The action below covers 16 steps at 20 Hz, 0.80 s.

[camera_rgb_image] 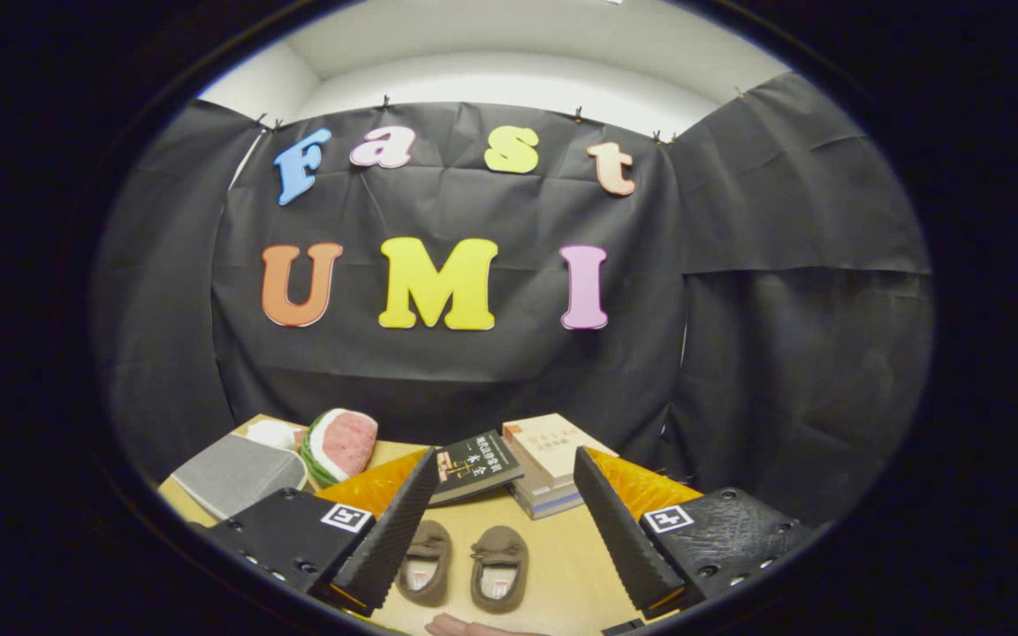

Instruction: Open the storage box then place both shoes into the box .Put the left shoe in first, then the right shoe, with the right side of both shoes facing outward in a uniform manner.

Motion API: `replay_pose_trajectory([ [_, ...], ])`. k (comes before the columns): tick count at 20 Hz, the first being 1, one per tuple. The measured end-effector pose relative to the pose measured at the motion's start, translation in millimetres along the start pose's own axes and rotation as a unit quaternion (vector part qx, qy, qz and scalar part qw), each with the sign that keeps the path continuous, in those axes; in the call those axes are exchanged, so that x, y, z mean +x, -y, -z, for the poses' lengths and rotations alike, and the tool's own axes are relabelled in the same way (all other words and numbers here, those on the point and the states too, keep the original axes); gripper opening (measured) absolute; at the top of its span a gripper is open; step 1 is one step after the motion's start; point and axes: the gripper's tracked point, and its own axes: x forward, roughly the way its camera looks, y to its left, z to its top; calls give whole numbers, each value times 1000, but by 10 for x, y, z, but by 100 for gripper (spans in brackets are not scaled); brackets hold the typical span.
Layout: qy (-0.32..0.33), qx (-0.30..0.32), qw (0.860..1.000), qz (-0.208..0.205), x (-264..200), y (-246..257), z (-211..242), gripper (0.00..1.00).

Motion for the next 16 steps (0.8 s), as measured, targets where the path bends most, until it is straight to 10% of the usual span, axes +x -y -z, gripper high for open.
replay_pose_trajectory([
  [9,-162,105,976,-103,865,-942,820,95],
  [16,-311,205,888,-270,1105,-2227,1451,95],
])
